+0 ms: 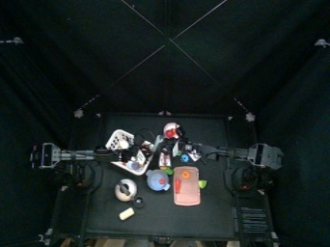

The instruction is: Hand over wrench

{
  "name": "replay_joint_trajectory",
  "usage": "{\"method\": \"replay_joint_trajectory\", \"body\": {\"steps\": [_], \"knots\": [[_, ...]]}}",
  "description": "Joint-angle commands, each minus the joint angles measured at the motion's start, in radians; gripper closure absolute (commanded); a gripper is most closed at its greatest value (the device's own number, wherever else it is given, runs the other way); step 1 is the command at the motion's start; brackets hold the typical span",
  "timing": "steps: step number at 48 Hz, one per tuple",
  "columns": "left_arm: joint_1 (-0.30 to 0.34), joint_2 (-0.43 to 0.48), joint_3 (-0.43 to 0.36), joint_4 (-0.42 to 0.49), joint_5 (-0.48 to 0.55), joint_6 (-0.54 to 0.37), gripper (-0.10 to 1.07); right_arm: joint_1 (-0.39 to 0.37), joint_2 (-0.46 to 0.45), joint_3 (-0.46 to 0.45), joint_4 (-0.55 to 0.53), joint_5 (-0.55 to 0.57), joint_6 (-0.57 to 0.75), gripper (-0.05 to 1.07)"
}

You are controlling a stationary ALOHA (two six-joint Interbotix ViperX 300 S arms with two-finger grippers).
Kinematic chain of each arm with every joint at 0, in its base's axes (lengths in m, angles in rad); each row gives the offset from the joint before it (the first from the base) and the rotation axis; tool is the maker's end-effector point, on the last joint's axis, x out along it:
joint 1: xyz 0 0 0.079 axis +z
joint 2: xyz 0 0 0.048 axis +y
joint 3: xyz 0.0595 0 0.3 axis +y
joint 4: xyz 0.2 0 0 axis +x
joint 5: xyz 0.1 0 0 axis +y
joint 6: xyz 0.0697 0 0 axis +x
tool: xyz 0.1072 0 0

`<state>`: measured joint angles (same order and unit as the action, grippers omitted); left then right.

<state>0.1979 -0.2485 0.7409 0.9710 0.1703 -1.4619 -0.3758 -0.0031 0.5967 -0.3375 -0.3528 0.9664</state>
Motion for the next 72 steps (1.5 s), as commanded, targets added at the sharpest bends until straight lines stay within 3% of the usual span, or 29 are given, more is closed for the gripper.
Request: {"method": "replay_joint_trajectory", "body": {"steps": [1, 12, 26, 43, 57, 72], "knots": [[-0.009, 0.021, -0.052, 0.003, -0.006, 0.000, 0.44, -0.012, -0.008, -0.038, -0.005, -0.011, -0.002, 0.04], [-0.015, 0.048, -0.072, 0.002, -0.002, 0.000, 0.44, -0.018, -0.003, -0.041, -0.003, -0.011, 0.000, 0.08], [-0.008, 0.048, -0.080, 0.006, 0.000, 0.000, 0.43, -0.023, 0.002, -0.043, 0.012, -0.008, 0.008, 0.33], [-0.003, 0.048, -0.074, 0.029, -0.006, 0.003, 0.24, -0.023, 0.000, -0.034, 0.025, -0.008, 0.008, 0.56], [0.000, -0.003, -0.044, 0.100, -0.006, 0.008, 0.19, -0.023, -0.040, -0.005, 0.025, -0.008, 0.011, 0.58], [0.008, -0.126, 0.057, 0.207, -0.006, 0.008, 0.19, -0.023, -0.080, 0.032, 0.069, -0.006, 0.015, 0.58]]}}
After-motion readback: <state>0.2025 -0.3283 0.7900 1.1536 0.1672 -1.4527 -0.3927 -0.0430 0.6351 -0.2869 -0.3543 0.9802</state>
